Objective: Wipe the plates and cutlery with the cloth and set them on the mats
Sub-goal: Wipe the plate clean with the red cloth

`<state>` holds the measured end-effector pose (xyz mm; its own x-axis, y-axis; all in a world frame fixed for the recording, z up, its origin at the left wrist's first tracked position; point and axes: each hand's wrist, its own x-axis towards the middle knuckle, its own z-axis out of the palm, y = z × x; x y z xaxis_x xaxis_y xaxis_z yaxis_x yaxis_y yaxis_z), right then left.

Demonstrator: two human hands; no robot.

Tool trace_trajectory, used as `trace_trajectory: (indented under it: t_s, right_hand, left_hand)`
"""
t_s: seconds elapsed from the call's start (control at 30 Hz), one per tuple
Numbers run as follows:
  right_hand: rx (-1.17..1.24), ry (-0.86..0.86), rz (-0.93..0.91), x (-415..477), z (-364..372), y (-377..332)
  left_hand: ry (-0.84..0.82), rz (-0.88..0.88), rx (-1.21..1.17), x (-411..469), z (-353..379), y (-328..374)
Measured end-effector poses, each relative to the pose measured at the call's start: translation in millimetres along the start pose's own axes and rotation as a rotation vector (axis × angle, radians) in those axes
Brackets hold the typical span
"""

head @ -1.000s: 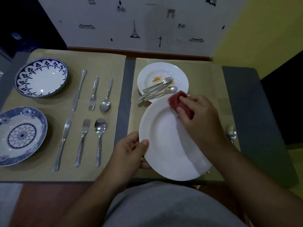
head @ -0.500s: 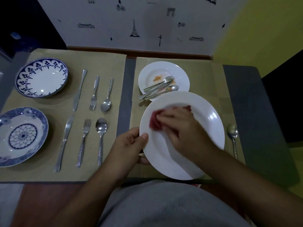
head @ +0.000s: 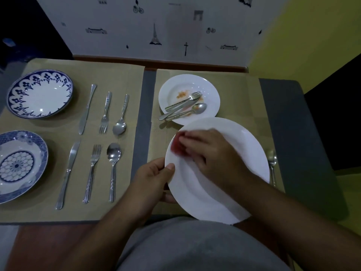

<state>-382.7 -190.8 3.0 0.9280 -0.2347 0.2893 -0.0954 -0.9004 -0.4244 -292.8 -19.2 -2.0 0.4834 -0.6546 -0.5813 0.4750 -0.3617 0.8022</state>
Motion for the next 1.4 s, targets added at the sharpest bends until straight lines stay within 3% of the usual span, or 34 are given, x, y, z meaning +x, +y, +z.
trace_trajectory:
  t_s: [0.13,0.27,0.37,0.53,0.63,0.8,0.97,1.03,1.1,1.23,1.33,1.4]
  right_hand:
    - [-0.058,0.272,0.324,17.6,-5.8,29.2]
    - [-0.074,0.292,0.489,3.8,-11.5,42.6]
    - [-0.003,0.189,0.439,4.9,2.9,23.7]
    - [0.118,-0.163,0.076,-7.9,5.8,-21.2]
    - [0.153,-0.344,-0.033,-27.7,-8.9,-20.5]
    - [0.127,-0.352,-0.124,-22.4,-7.7,-11.6]
    - [-0.002,-0.07,0.184,10.3,-10.6,38.1]
    - [-0.135,-0.104,0.32,-6.7,-13.7,43.7]
    - [-0.099,-0.211,0.347,-31.5,-4.1,24.6]
    - [0.109,-0.423,0.137,-43.7,28.0,-17.0]
    - [0.131,-0.362,0.196,-21.3,41.5,6.5]
    - [0.147,-0.292,0.338,-13.0,40.2,23.6]
  left_hand:
    - [0.063,0.057,-0.019,-3.3,3.7,-0.9]
    - [0.098,0.075,-0.009,-6.0,4.5,-5.8]
    - [0.072,0.08,-0.004,-4.9,8.0,-6.2]
    - [0.123,0.101,-0.065,3.1,-1.1,-1.2]
    - [0.138,0.078,-0.104,4.4,-9.7,-3.0]
    - [0.1,0.06,-0.055,1.0,-6.1,-9.5]
    - [0.132,0.097,-0.062,6.0,-6.8,-5.8]
    - [0.157,0.093,-0.095,8.1,-7.4,-7.0]
    - [0.17,0.056,-0.129,10.0,-6.4,-12.2]
    - [0.14,-0.007,-0.094,13.6,-8.0,-27.3]
    - [0.162,-0.039,-0.117,21.8,-16.0,-36.7]
    - [0.206,-0.078,-0.126,30.1,-21.3,-41.1]
